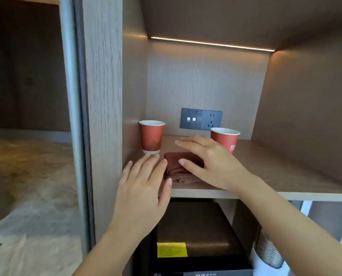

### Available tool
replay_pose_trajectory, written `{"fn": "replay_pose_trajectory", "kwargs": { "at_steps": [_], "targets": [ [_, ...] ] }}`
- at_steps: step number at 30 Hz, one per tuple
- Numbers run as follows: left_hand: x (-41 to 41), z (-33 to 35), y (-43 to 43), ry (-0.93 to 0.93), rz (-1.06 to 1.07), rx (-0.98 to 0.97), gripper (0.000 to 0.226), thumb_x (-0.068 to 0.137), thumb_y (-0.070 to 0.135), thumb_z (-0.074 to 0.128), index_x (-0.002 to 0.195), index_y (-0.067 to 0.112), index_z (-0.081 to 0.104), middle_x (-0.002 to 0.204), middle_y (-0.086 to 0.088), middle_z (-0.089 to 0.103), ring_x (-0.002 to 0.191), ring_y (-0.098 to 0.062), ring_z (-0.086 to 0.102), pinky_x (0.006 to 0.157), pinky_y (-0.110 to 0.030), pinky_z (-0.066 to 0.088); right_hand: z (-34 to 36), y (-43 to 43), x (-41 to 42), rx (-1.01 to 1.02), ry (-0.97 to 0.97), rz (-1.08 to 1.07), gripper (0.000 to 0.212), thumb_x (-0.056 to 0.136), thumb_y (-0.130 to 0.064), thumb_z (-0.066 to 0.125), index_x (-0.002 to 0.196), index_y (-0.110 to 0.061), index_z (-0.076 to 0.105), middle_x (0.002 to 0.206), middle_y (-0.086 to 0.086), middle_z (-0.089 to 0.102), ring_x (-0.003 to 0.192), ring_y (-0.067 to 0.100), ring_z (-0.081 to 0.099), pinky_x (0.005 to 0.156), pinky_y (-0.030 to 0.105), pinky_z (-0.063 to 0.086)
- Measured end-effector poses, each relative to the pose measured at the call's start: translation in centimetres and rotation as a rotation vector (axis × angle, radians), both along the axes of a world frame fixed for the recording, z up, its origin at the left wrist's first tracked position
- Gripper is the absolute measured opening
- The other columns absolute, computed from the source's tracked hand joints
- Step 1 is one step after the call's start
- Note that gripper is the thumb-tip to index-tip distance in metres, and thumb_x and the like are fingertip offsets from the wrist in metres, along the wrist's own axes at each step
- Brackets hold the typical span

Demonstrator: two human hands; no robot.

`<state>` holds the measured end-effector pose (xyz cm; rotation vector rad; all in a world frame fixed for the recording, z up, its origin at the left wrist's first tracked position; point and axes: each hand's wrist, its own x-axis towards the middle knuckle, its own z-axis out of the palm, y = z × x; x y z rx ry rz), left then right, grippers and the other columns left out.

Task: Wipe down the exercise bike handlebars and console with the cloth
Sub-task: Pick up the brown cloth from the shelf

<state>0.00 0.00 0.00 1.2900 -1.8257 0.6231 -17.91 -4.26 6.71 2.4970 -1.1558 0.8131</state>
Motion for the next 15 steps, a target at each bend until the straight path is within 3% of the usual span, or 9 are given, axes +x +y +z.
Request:
{"fn": "replay_pose_trajectory", "kwargs": {
  "at_steps": [3, 7, 15],
  "targets": [
    [0.2, -0.1, -0.5, 0.02, -0.018, -0.052, 0.044, 0.088, 0.032, 0.04, 0.113, 0.007, 0.065, 0.117, -0.01, 0.064, 0.113, -0.026, 0.057, 0.098, -0.041, 0.04, 0.7, -1.6, 0.2, 0.088, 0.103, 0.064, 0.045, 0.091, -0.041, 0.051, 0.133, -0.031, 0.045, 0.134, -0.006, 0.05, 0.123, 0.013, 0.044, 0.102, 0.029, 0.037],
    [0.4, -0.9, -1.0, 0.026, -0.016, -0.059, 0.044, 0.089, 0.032, 0.04, 0.115, 0.006, 0.064, 0.12, -0.011, 0.063, 0.115, -0.026, 0.056, 0.102, -0.034, 0.03, -0.2, -2.3, 0.3, 0.246, 0.093, 0.079, 0.043, 0.092, -0.043, 0.046, 0.135, -0.04, 0.039, 0.117, -0.011, 0.052, 0.111, 0.007, 0.048, 0.088, 0.026, 0.042],
    [0.2, -1.1, -0.9, 0.04, 0.0, -0.093, 0.043, 0.088, 0.031, 0.041, 0.114, 0.005, 0.064, 0.119, -0.012, 0.062, 0.114, -0.027, 0.056, 0.101, -0.034, 0.031, -0.6, -2.2, -0.2, 0.248, 0.005, 0.151, 0.046, 0.087, -0.043, 0.056, 0.13, -0.044, 0.041, 0.11, -0.013, 0.049, 0.101, 0.003, 0.048, 0.083, 0.024, 0.044]
  ]
}}
